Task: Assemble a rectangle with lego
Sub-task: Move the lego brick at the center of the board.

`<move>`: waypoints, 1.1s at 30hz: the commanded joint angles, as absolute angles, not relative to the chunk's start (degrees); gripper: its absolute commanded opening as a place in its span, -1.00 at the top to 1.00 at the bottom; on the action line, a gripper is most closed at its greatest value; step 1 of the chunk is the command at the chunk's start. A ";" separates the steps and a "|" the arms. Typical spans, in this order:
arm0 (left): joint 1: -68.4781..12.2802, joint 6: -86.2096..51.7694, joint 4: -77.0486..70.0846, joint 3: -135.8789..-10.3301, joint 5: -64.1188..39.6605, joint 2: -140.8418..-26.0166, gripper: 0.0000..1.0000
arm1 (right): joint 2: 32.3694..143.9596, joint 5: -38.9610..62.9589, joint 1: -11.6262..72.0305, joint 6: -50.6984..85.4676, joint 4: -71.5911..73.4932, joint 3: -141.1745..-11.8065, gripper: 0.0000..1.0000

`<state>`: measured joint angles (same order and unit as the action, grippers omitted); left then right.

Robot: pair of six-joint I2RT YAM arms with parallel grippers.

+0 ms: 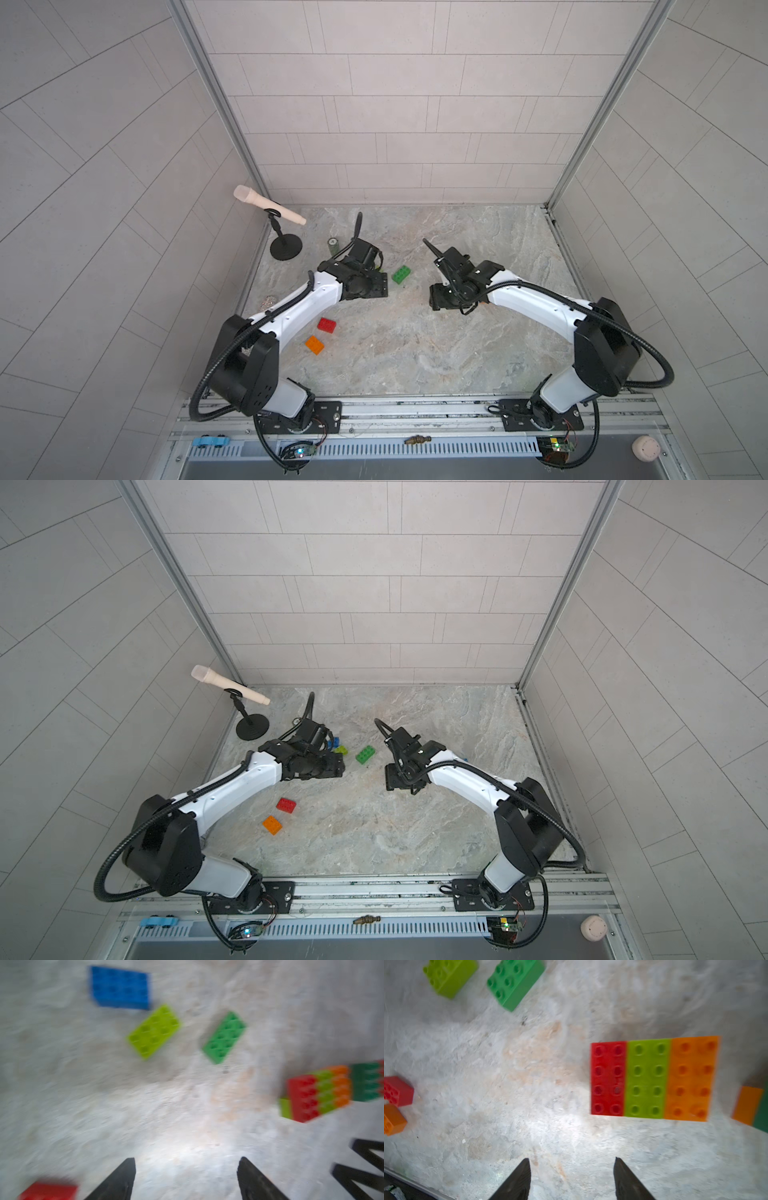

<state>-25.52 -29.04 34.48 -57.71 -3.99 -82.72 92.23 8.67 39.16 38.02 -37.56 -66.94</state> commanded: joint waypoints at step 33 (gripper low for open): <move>-13.05 -40.88 28.49 -40.95 -5.87 -85.42 -0.04 | 103.14 3.93 46.07 34.81 -40.30 -78.16 -0.25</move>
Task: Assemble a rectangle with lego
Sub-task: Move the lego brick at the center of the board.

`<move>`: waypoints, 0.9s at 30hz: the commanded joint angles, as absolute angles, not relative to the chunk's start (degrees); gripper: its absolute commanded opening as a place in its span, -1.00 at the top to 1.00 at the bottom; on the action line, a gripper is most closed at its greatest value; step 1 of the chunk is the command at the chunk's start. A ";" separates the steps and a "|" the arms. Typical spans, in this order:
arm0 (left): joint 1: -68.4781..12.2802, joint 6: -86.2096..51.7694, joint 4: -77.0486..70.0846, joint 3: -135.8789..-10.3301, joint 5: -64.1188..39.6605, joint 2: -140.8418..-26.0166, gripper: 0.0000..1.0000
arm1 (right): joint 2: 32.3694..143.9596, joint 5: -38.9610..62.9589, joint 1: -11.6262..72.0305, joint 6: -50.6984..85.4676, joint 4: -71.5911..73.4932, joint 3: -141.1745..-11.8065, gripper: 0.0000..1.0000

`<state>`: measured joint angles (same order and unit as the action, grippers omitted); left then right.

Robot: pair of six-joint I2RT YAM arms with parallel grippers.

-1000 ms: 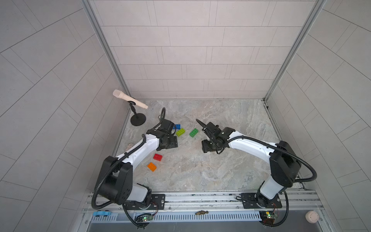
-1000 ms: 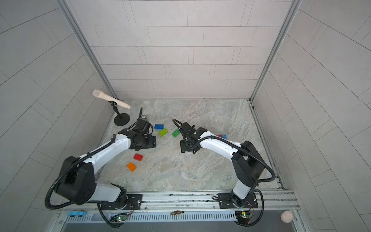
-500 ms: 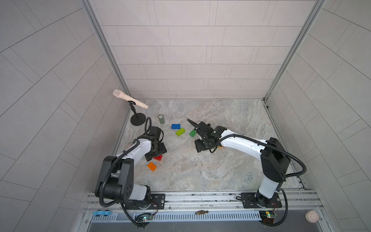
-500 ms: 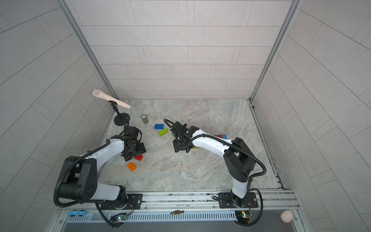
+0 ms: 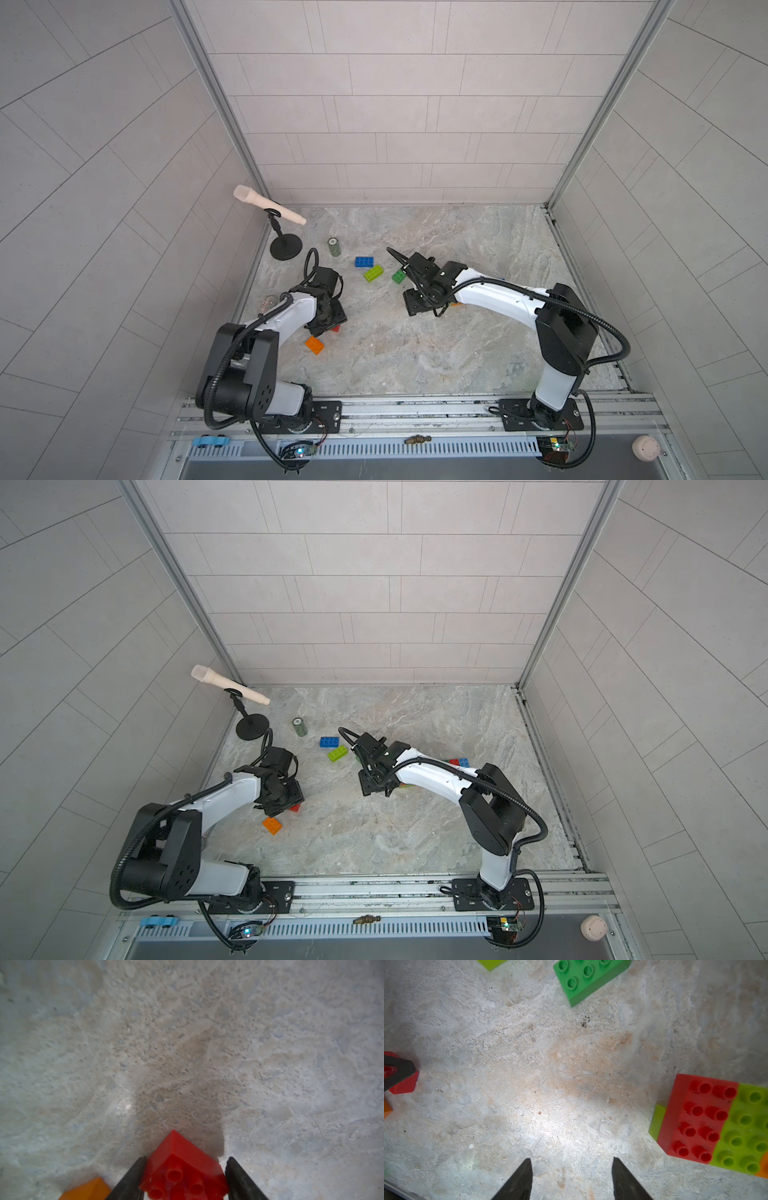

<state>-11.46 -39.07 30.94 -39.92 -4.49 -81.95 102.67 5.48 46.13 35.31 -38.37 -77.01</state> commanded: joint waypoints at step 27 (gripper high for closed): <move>-31.90 -46.08 43.97 -59.48 -2.55 -86.09 -0.62 | 98.73 2.63 42.90 35.42 -38.24 -73.57 -0.25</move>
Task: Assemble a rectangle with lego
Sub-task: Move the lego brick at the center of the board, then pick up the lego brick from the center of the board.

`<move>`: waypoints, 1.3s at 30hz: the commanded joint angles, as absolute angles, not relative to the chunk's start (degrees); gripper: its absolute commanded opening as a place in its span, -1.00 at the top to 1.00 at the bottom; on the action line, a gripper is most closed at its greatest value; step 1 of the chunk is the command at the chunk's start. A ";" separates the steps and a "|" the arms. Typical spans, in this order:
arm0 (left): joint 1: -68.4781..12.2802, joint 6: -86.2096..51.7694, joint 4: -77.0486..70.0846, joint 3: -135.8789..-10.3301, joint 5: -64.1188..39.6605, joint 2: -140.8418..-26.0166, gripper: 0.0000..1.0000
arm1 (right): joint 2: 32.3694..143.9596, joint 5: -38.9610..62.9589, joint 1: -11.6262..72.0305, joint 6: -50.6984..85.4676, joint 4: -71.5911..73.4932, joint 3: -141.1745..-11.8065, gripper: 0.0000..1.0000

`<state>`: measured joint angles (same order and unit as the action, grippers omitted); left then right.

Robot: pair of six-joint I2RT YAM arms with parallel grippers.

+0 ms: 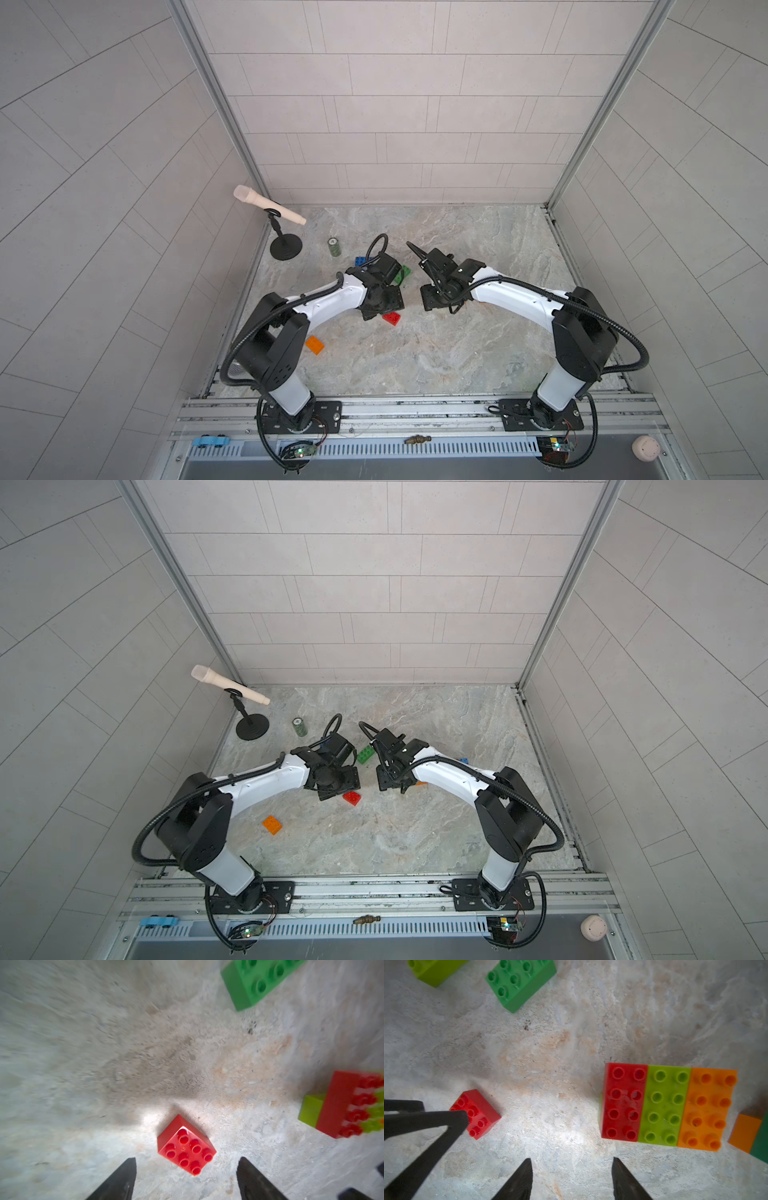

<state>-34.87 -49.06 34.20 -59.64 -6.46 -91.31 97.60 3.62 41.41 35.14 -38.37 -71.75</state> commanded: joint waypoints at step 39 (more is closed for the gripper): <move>-13.63 -55.31 35.57 -32.43 -10.21 -70.65 0.31 | 99.65 -1.26 48.60 36.15 -38.61 -74.79 -0.25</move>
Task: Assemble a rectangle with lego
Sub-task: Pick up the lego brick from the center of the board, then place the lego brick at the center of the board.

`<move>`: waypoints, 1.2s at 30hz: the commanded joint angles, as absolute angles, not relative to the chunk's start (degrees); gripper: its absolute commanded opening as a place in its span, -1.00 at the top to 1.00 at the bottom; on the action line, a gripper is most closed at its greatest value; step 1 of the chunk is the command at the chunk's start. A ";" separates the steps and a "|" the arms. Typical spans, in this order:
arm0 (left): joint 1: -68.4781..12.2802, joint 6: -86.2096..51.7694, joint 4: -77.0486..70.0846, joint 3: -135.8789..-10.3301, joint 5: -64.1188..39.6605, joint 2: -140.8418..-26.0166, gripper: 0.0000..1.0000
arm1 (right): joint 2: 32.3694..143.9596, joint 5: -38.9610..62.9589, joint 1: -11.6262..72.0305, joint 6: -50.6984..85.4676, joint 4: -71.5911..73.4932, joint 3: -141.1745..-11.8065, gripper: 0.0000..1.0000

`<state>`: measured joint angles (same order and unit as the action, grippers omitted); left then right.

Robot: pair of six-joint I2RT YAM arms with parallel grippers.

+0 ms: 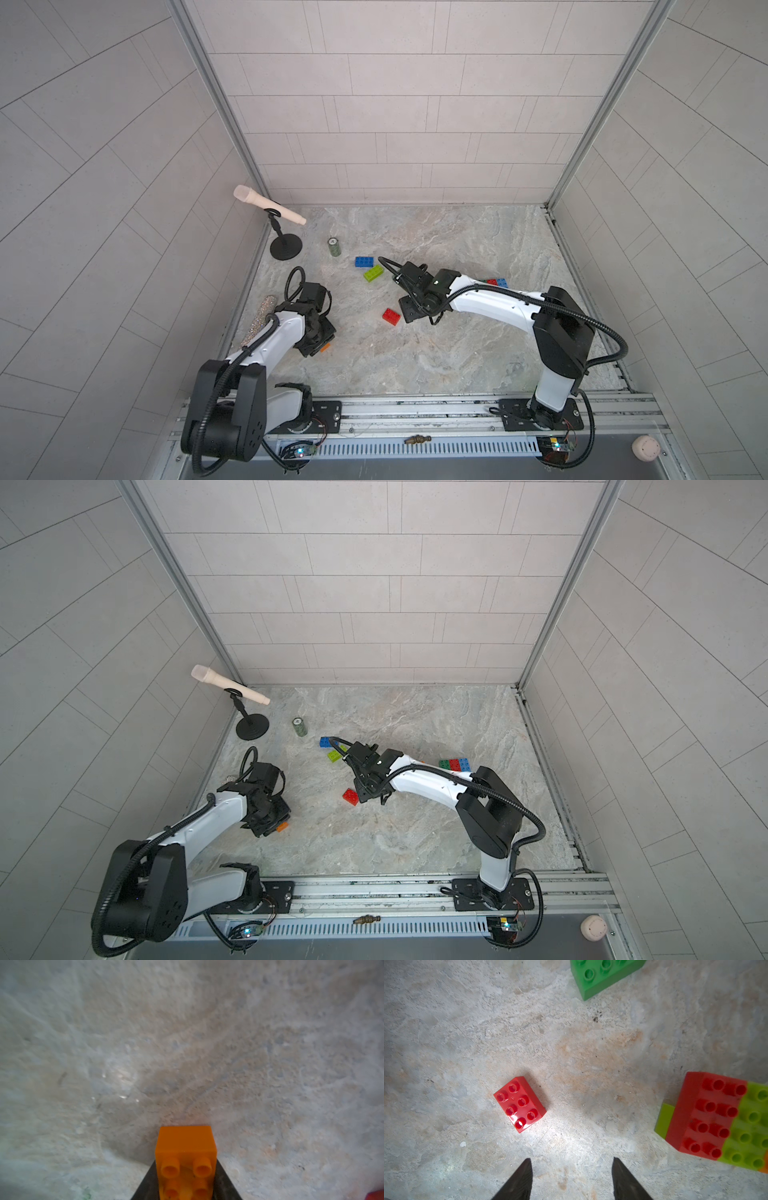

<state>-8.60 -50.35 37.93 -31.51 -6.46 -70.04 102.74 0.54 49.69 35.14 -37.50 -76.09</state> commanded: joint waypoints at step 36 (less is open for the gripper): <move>-50.50 -77.70 32.63 -64.02 2.62 -90.84 -0.56 | 85.12 2.50 35.97 30.99 -40.48 -61.28 -0.25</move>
